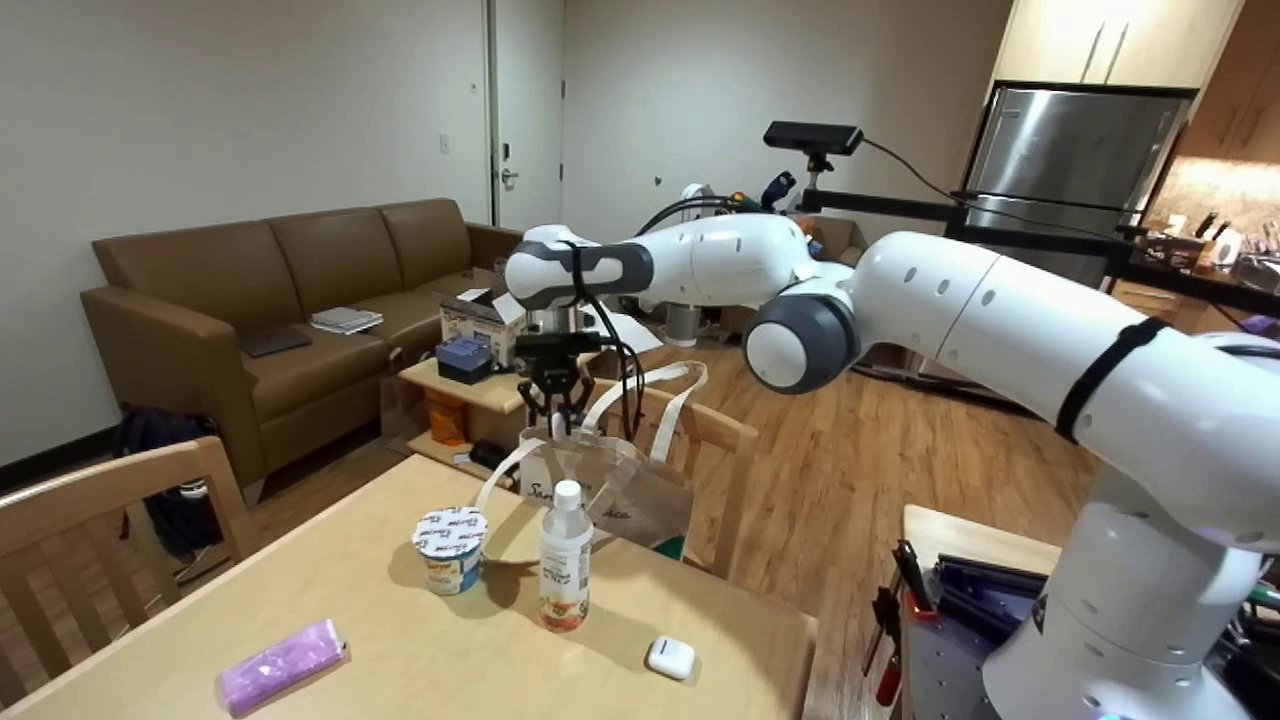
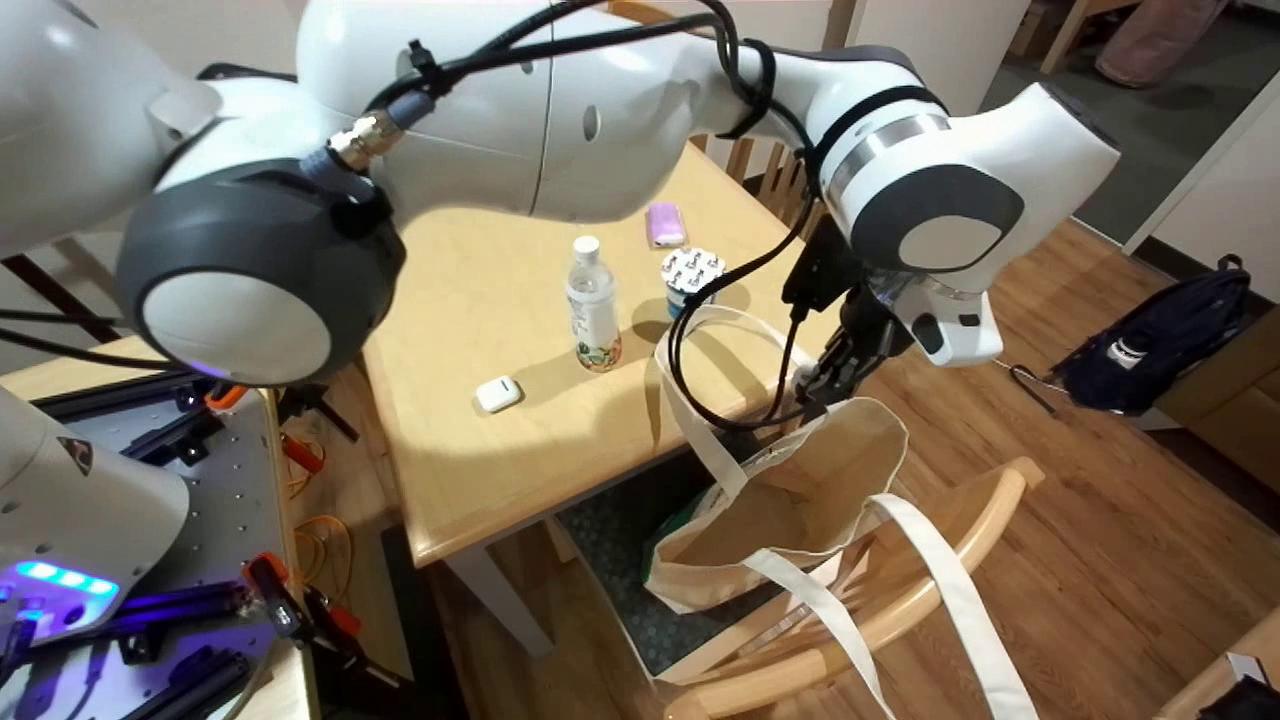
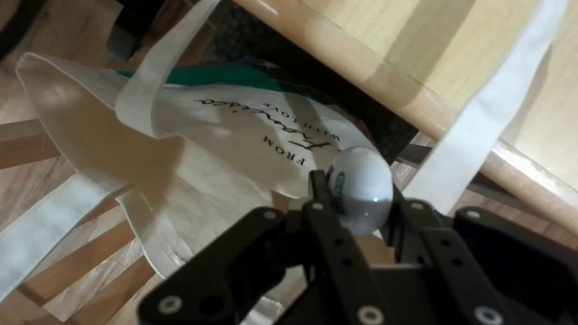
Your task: Pick up the white object from the left and put it inside the bag
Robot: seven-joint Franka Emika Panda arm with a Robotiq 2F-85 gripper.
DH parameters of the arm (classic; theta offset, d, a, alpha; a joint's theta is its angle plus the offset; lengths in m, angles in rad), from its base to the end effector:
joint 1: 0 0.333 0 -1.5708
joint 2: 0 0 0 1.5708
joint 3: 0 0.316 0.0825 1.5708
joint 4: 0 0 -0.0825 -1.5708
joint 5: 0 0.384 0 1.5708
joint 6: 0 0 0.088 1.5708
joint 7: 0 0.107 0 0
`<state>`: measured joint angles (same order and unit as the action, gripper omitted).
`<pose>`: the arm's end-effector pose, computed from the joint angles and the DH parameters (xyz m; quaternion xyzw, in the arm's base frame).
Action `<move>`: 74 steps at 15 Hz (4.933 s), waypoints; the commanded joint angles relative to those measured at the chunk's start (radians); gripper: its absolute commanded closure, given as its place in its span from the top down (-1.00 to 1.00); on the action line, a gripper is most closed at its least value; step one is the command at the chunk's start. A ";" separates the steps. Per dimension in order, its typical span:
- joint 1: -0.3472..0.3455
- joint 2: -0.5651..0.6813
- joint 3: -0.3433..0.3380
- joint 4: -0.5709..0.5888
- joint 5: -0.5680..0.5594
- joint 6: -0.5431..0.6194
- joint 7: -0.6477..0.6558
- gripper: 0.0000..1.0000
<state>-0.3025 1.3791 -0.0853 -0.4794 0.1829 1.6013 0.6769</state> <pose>0.7383 -0.2391 0.1577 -0.8609 0.4904 0.1333 0.0254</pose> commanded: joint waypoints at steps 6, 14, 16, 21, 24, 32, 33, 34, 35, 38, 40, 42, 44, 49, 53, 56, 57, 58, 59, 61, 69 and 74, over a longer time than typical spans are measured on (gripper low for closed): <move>-0.029 0.103 0.055 0.116 0.018 0.016 0.071 -0.86; -0.008 0.095 0.046 0.077 -0.001 0.300 0.147 -0.86; 0.005 0.091 0.042 0.147 -0.017 0.345 0.117 -0.86; 0.064 -0.018 -0.011 0.080 -0.039 0.455 0.162 -0.86; 0.101 -0.029 -0.068 0.043 -0.067 0.477 0.252 -0.86; 0.140 0.015 -0.181 0.008 -0.167 0.347 0.571 -0.86; 0.142 0.019 -0.185 0.003 -0.170 0.326 0.585 -0.86; 0.121 0.081 -0.162 0.111 -0.197 0.261 0.602 -0.86; 0.120 0.086 -0.163 0.112 -0.203 0.234 0.617 -0.86; 0.117 0.111 -0.160 0.113 -0.213 0.163 0.645 -0.86; 0.116 0.126 -0.170 0.116 -0.226 0.124 0.669 -0.86; 0.120 0.090 -0.171 0.040 -0.252 0.124 0.700 -0.86; 0.112 0.095 -0.182 0.046 -0.278 0.105 0.735 -0.86; 0.087 0.095 -0.144 0.029 -0.274 0.113 0.701 -0.86; 0.068 0.097 -0.069 0.007 -0.232 0.137 0.589 0.07; 0.058 0.098 -0.029 0.016 -0.211 0.121 0.512 0.42; 0.052 0.098 -0.018 0.021 -0.204 0.121 0.492 0.57; 0.048 0.098 -0.011 0.023 -0.196 0.117 0.477 0.68; 0.045 0.097 -0.006 0.029 -0.189 0.118 0.460 0.80; 0.035 0.096 0.007 0.050 -0.177 0.115 0.393 0.98; 0.024 -0.015 0.027 0.057 -0.202 0.161 0.044 1.00; 0.102 -0.063 0.035 0.061 -0.211 0.167 -0.138 1.00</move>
<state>-0.2395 1.3490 -0.0634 -0.3987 -0.0163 1.7598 0.6421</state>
